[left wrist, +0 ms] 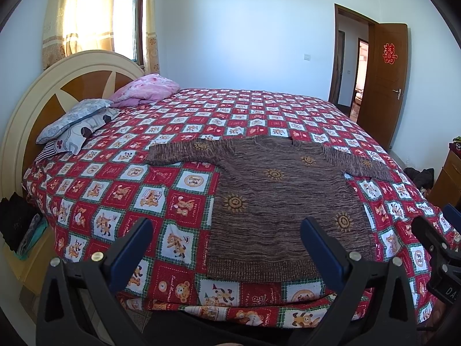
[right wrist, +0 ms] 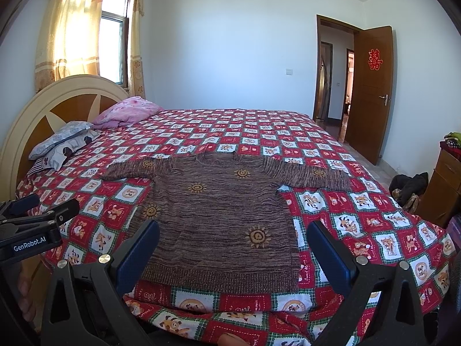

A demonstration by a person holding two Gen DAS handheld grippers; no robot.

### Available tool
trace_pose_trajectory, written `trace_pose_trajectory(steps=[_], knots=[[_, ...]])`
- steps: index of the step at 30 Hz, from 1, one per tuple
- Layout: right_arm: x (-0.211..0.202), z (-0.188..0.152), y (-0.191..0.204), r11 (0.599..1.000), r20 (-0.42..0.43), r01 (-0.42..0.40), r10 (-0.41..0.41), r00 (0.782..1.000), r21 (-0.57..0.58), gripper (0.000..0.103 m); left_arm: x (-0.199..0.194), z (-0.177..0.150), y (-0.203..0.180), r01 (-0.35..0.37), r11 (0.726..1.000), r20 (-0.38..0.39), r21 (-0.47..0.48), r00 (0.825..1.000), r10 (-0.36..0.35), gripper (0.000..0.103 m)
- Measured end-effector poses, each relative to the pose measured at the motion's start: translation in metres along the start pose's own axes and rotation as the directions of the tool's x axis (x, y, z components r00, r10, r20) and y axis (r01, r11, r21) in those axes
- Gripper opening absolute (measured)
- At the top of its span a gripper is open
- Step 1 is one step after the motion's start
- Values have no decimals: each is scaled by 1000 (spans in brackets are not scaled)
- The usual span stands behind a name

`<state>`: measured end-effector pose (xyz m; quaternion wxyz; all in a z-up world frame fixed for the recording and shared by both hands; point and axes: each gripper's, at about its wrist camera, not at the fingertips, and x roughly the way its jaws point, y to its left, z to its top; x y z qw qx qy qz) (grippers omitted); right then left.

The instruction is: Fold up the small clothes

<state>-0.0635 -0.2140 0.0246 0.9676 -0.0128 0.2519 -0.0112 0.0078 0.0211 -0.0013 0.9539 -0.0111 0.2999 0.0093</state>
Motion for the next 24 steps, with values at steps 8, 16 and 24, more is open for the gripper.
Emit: trace_pose_trajectory(steps=[8, 16, 24], knots=[[0, 0, -2, 1000, 5, 6, -6, 1000, 3, 102, 2, -1, 2, -1, 1000, -3, -1, 1000, 1, 103], [4, 3, -5, 1000, 7, 6, -6, 1000, -1, 102, 7, -6, 7, -5, 1000, -14, 7, 1000, 5, 103], [29, 0, -12, 1000, -21, 5, -5, 1000, -4, 102, 26, -3, 3, -37, 999, -13, 21, 999, 37, 103]])
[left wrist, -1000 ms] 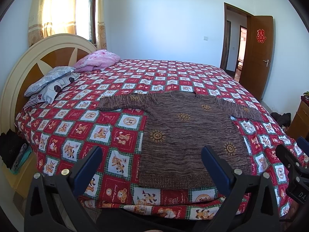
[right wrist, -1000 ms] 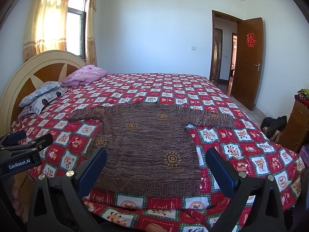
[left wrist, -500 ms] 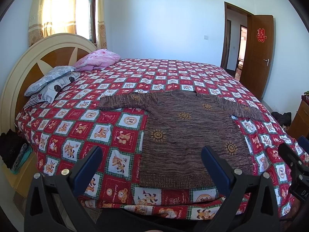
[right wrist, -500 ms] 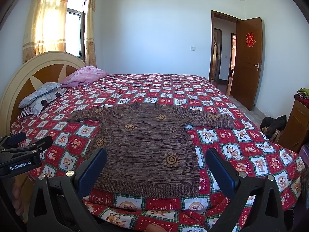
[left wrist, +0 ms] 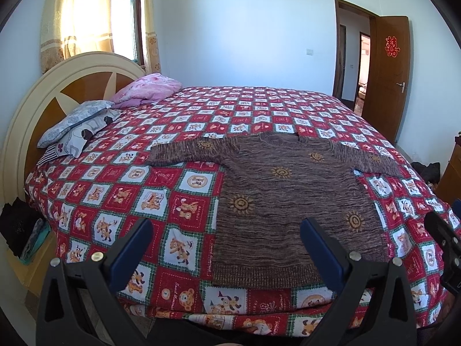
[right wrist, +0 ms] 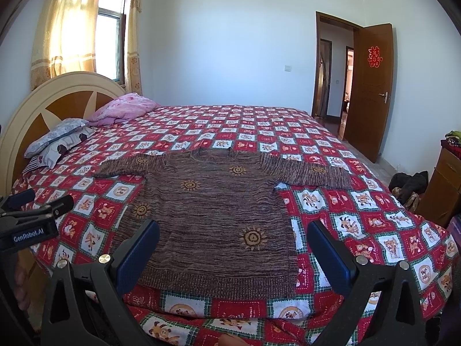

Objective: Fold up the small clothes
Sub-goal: 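Move the right tool to the sweater's sleeve and grasp its cuff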

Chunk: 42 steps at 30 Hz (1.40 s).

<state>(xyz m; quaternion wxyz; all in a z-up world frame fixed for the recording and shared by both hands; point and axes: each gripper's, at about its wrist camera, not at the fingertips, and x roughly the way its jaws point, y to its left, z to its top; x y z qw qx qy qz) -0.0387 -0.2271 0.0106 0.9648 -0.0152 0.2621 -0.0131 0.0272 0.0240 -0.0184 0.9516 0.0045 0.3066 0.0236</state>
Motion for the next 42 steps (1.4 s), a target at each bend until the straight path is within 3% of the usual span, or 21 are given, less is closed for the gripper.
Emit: trace_pose_trajectory(steps=[7, 11, 24, 33, 42], knots=[[37, -2, -24, 999, -22, -15, 15, 1000, 37, 102, 35, 11, -8, -33, 999, -26, 19, 999, 34, 103], [70, -3, -45, 996, -63, -42, 47, 997, 78, 102, 59, 15, -15, 0, 999, -48, 36, 999, 1, 103], [167, 16, -127, 990, -164, 113, -98, 982, 83, 102, 162, 28, -50, -31, 997, -179, 75, 983, 44, 103], [228, 28, -190, 972, -244, 206, -173, 954, 114, 102, 211, 51, -75, -82, 986, -173, 143, 979, 107, 103], [280, 44, -273, 933, -302, 291, -221, 927, 211, 99, 251, 80, -92, -104, 983, -151, 152, 980, 127, 103]])
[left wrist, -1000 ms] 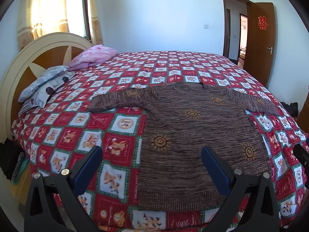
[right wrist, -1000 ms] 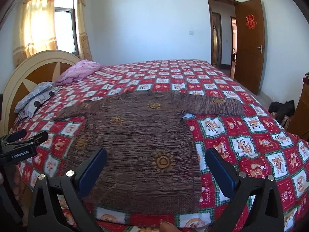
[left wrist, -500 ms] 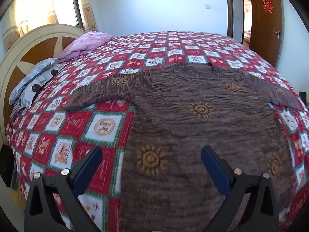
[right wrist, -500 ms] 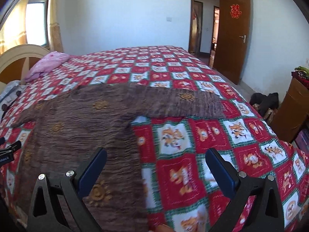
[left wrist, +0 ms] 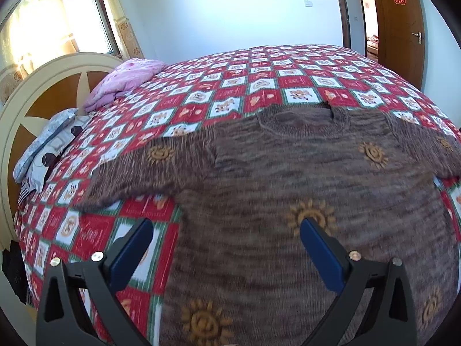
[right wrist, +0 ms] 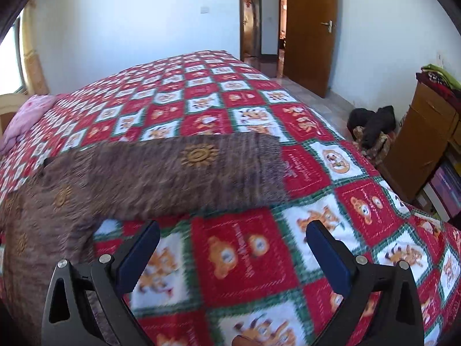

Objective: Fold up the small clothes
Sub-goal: 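Move the right tool to the sweater's sleeve and grasp its cuff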

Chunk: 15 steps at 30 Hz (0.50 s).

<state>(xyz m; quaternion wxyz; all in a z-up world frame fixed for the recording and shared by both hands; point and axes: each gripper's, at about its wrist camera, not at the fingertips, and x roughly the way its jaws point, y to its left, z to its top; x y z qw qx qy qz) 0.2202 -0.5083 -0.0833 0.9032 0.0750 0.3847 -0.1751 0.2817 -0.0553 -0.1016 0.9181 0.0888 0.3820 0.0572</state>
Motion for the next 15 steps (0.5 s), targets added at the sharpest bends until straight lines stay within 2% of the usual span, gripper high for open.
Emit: trace_pose_trajectory(steps=[4, 10, 15], knots=[[31, 24, -31, 998, -35, 37, -35, 999, 46, 85, 15, 9, -5, -7, 1000, -9, -19, 1000, 7, 103], [65, 50, -64, 991, -72, 19, -10, 997, 132, 70, 36, 7, -12, -17, 1000, -49, -11, 999, 16, 103], [87, 61, -59, 993, -94, 12, -1, 996, 117, 67, 47, 6, -11, -36, 999, -69, -12, 997, 35, 103]])
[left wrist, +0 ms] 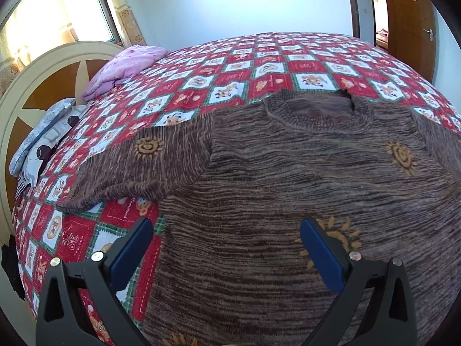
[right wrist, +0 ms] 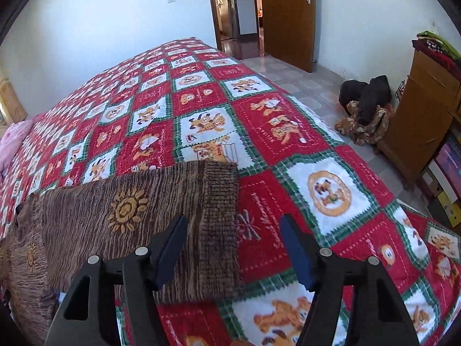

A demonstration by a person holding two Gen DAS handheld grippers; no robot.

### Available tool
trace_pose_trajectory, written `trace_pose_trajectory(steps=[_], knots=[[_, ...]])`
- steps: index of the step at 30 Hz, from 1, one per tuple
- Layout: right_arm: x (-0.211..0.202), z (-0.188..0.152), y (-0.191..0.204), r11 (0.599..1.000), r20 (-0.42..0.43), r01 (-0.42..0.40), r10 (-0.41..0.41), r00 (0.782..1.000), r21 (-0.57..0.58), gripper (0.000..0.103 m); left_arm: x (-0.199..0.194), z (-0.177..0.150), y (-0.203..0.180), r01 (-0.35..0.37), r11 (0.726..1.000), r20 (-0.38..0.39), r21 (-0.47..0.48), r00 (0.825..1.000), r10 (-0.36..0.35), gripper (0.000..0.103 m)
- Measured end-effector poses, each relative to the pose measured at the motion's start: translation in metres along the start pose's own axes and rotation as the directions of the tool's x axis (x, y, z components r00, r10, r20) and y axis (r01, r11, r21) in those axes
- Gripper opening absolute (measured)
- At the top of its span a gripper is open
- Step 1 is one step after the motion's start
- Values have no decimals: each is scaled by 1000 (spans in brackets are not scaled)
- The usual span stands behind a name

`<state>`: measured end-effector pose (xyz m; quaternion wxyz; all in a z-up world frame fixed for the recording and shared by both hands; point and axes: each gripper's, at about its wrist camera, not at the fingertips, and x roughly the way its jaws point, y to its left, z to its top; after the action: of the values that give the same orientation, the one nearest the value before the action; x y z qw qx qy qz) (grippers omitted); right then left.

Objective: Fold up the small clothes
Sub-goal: 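Move the right tool to the sweater's sleeve and grasp its cuff, then fold the gripped sleeve across the sweater body with the right tool, then release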

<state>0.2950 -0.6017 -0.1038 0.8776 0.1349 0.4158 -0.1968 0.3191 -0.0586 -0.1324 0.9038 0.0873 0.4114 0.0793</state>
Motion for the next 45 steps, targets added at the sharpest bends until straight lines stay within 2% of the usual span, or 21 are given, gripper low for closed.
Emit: trace_pose_trajectory(steps=[2, 4, 5, 8, 10, 11, 13, 14, 21, 28, 36, 45], knots=[[9, 1, 5, 1000, -21, -1, 0, 1000, -11, 64, 2, 0, 1, -4, 1000, -1, -1, 1000, 4, 103], [20, 1, 8, 1000, -51, 7, -8, 999, -7, 55, 4, 1, 3, -6, 1000, -4, -5, 1000, 6, 103], [24, 1, 8, 1000, -58, 13, -13, 998, -3, 55, 4, 1, 5, -5, 1000, -6, -8, 1000, 5, 103], [28, -4, 14, 999, -36, 47, -48, 998, -28, 51, 4, 0, 10, 0, 1000, -7, -21, 1000, 0, 103], [29, -5, 17, 998, -31, 39, -41, 999, -42, 33, 4, 0, 13, 3, 1000, -6, -29, 1000, -3, 103], [29, -4, 18, 998, -30, 34, -36, 999, -47, 28, 3, 0, 14, 4, 999, -7, -33, 1000, -5, 103], [29, -1, 19, 999, -35, 21, -23, 999, -47, 9, 4, -1, 17, 9, 999, -7, -41, 1000, -9, 103], [28, 0, 20, 999, -43, 7, -9, 999, -47, 8, 4, -1, 19, 10, 999, -8, -42, 1000, -10, 103], [13, 9, 40, 998, -20, -2, 1, 1000, -64, 7, 6, 0, 33, 0, 998, -4, -56, 1000, 0, 103], [-26, 22, 74, 994, 39, -63, 67, 997, -94, 6, 5, -1, 52, 10, 996, -3, -87, 1000, -10, 103], [-81, 28, 147, 965, 84, -162, 182, 980, -205, 6, 4, -6, 62, 35, 994, -1, -106, 999, -35, 103], [-113, 14, 232, 909, 68, -245, 283, 957, -338, 6, 4, -11, 78, 56, 990, 0, -133, 998, -57, 103]])
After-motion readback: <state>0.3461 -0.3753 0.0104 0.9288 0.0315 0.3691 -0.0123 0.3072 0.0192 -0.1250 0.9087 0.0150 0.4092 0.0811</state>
